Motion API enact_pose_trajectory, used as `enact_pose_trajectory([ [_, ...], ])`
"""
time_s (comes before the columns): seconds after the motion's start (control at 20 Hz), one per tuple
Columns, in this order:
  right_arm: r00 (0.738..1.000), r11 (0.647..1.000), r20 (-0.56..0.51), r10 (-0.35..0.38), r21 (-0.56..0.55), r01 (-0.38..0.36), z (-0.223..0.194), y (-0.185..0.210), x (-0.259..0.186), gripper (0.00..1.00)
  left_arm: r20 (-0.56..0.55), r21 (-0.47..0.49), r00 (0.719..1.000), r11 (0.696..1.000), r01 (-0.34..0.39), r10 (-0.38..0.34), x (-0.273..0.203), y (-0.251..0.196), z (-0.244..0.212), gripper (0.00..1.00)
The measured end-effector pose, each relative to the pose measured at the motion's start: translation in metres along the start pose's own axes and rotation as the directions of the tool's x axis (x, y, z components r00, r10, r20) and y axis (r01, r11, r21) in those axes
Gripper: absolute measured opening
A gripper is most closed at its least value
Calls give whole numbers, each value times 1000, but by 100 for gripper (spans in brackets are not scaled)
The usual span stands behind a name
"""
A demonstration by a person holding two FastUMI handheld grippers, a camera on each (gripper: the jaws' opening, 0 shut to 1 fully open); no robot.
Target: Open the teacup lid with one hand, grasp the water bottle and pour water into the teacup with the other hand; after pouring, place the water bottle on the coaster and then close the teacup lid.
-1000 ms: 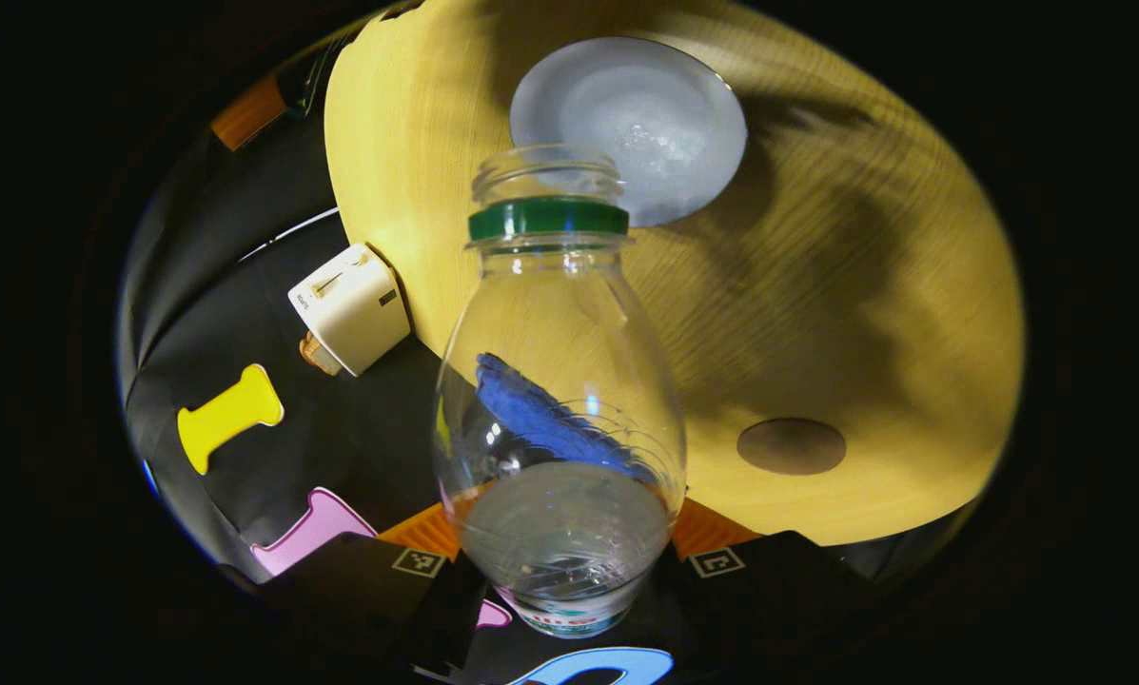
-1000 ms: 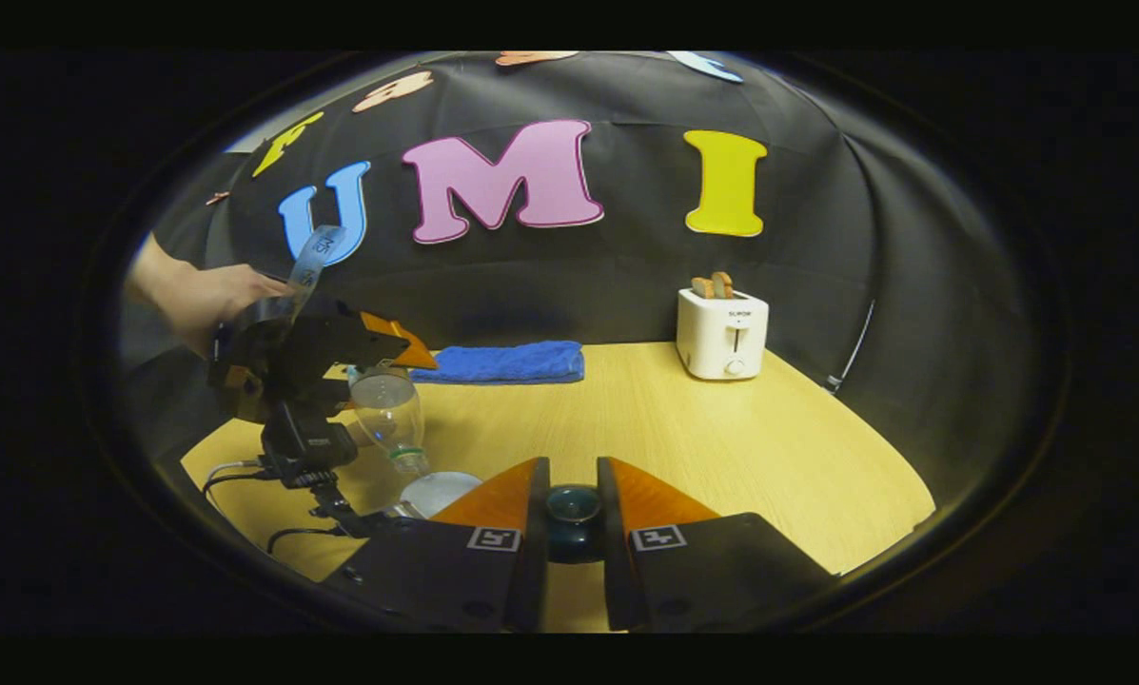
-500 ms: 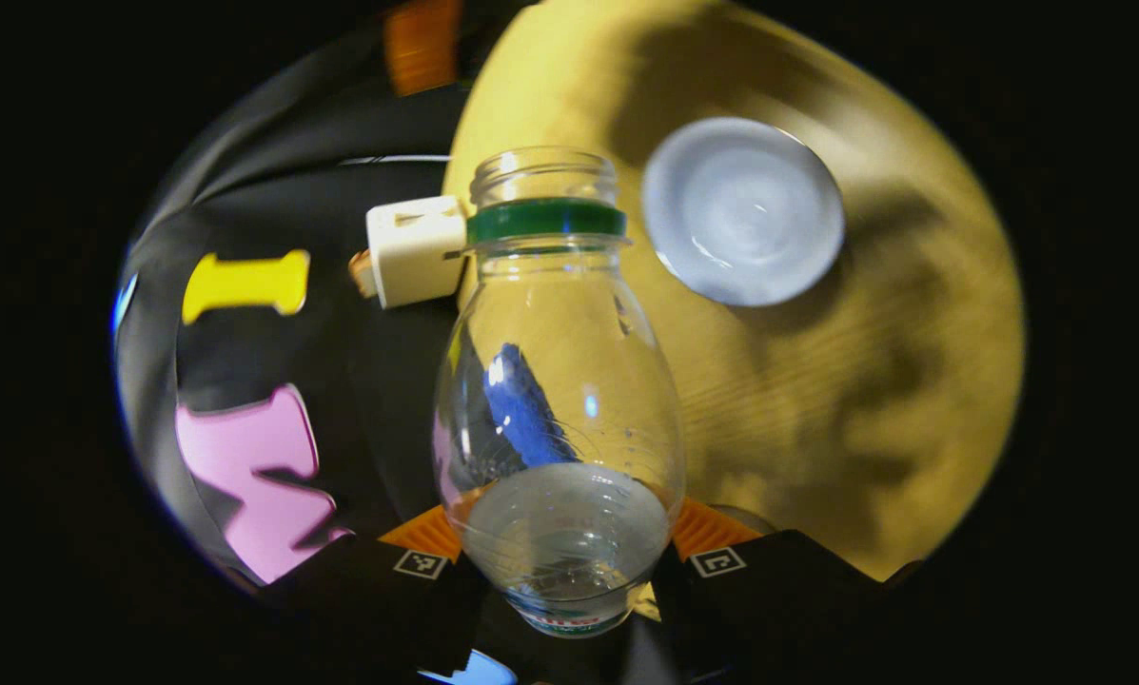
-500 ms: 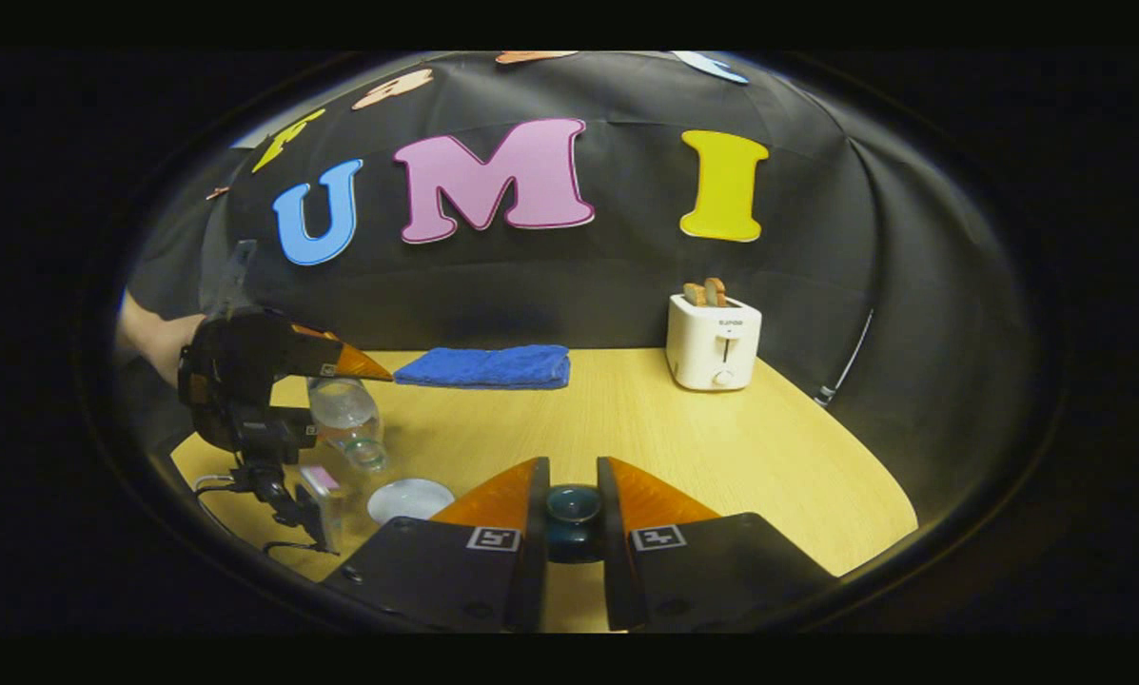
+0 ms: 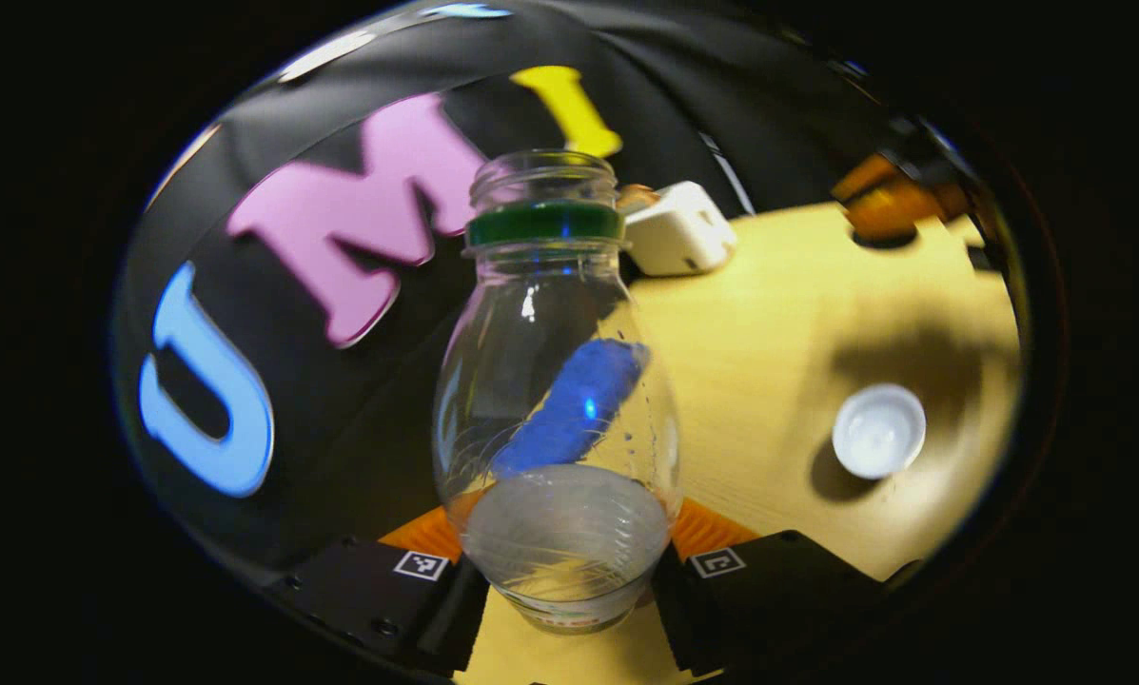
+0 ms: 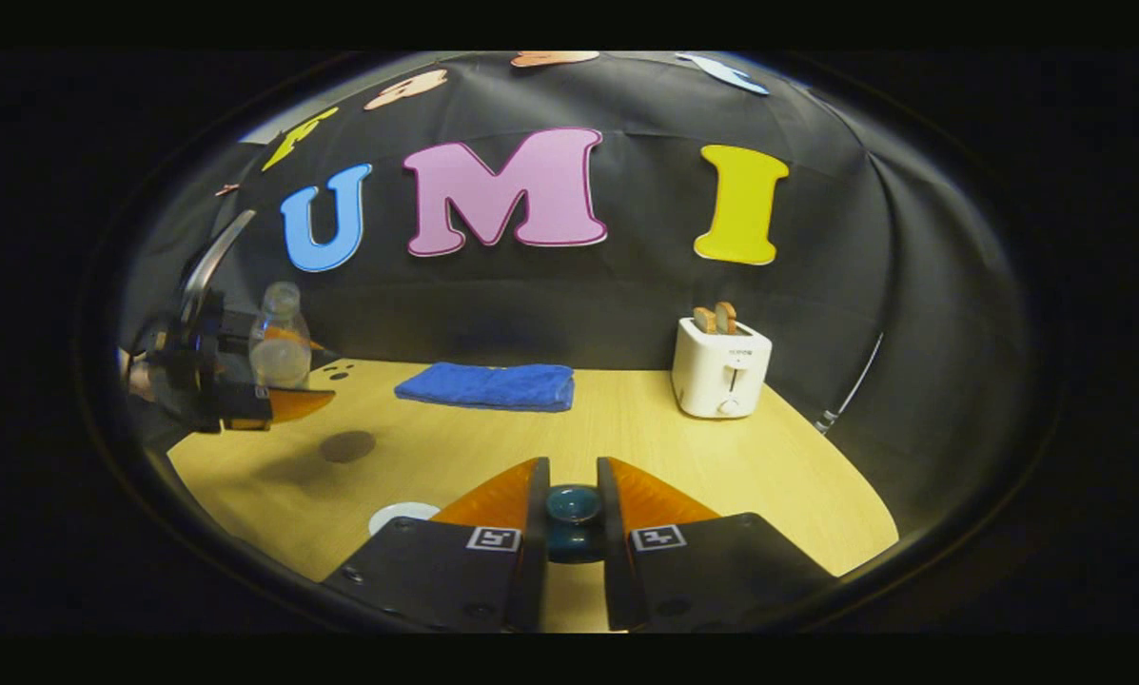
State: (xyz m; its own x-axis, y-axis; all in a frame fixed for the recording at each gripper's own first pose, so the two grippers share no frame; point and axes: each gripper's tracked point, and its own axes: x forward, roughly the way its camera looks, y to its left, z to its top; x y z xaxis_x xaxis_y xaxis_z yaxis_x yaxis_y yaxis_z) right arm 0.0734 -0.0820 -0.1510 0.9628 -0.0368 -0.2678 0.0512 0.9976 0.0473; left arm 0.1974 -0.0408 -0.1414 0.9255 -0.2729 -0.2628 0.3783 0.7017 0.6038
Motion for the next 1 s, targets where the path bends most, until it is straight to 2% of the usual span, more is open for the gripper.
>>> enact_pose_trajectory([
  [0.1,1000,1000,-6,12,0,-12,-3,11,2,27,20,-223,1000,975,-17,22,-1,18,0,77],
  [0.2,999,1000,-20,26,7,-26,-8,24,5,28,74,-394,997,919,-4,36,7,25,-7,77],
  [0.3,999,998,-32,42,44,-41,-9,38,9,28,124,-498,991,867,15,55,6,30,-2,77],
  [0.5,999,996,-1,44,75,-44,-7,54,18,28,179,-601,983,796,76,41,8,17,-2,77],
  [0.55,999,996,-2,46,80,-46,-8,57,20,28,189,-608,981,789,88,36,14,16,-4,78],
  [0.65,998,995,-16,55,86,-53,-16,62,23,28,133,-594,991,802,52,34,8,18,-12,78],
  [0.75,998,995,-17,60,79,-59,-19,65,23,28,113,-603,993,797,42,33,5,15,-17,79],
  [1.0,995,995,-48,83,53,-81,-29,73,20,28,69,-565,998,824,46,-8,12,-12,-49,80],
])
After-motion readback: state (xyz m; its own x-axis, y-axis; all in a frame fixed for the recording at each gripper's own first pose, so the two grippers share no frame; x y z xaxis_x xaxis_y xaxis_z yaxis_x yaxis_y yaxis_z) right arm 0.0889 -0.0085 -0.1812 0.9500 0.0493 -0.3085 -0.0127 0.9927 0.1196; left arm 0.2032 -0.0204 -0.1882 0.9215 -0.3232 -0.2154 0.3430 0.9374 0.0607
